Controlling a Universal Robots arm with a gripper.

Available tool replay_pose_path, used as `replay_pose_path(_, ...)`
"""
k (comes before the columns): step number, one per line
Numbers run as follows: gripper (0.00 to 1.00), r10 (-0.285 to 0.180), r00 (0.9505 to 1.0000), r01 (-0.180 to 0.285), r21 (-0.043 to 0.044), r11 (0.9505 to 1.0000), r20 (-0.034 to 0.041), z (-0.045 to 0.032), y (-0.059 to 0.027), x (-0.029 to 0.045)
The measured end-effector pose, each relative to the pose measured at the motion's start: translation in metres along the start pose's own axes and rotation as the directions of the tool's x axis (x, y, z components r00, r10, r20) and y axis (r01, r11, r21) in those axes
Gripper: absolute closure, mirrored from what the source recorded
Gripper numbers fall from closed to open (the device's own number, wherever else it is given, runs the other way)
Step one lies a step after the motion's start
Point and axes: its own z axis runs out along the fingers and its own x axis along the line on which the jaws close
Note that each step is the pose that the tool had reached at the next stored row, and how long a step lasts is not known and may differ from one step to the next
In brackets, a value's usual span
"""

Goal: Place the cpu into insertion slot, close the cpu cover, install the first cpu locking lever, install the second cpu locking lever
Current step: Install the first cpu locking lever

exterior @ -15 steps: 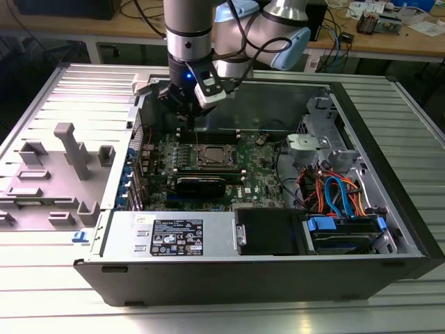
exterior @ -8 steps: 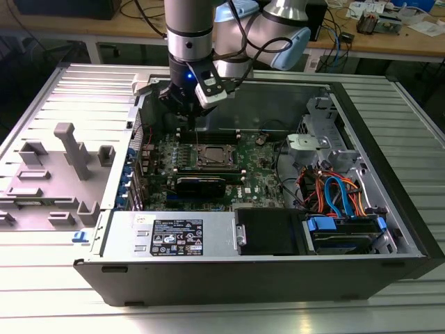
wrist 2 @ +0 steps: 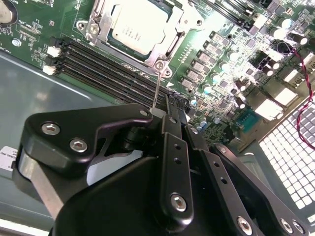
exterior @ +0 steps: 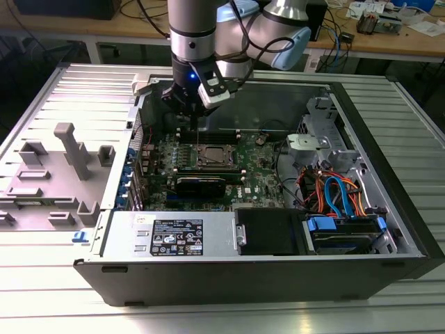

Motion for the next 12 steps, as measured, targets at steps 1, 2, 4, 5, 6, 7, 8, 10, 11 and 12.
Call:
replay_pose_path(1, 0.89, 0.000, 1.0000, 0.000, 0.0000, 1.0000, 0.0000, 0.0000, 0.0000, -0.0005)
replay_pose_path(2, 0.89, 0.000, 1.0000, 0.000, 0.0000, 1.0000, 0.0000, 0.0000, 0.0000, -0.0009)
replay_pose_path(4, 0.89, 0.000, 1.0000, 0.000, 0.0000, 1.0000, 0.0000, 0.0000, 0.0000, -0.0017)
replay_pose_path(5, 0.89, 0.000, 1.0000, 0.000, -0.0001, 1.0000, 0.0000, 0.0000, 0.0000, -0.0021)
replay_pose_path(6, 0.89, 0.000, 1.0000, 0.000, 0.0000, 1.0000, 0.0001, 0.0000, 0.0000, -0.0027)
replay_pose_path(7, 0.89, 0.000, 1.0000, 0.000, 0.0000, 1.0000, 0.0000, 0.0000, 0.0000, -0.0035)
replay_pose_path(8, 0.89, 0.000, 1.0000, 0.000, 0.0000, 1.0000, 0.0000, 0.0000, 0.0000, -0.0038)
replay_pose_path(10, 0.89, 0.000, 1.0000, 0.000, 0.0000, 1.0000, 0.0000, 0.0000, 0.0000, -0.0048)
replay_pose_path(11, 0.89, 0.000, 1.0000, 0.000, 0.0000, 1.0000, 0.0000, 0.0000, 0.0000, -0.0053)
replay_pose_path(12, 0.89, 0.000, 1.0000, 0.000, 0.0000, 1.0000, 0.0000, 0.0000, 0.0000, -0.0053)
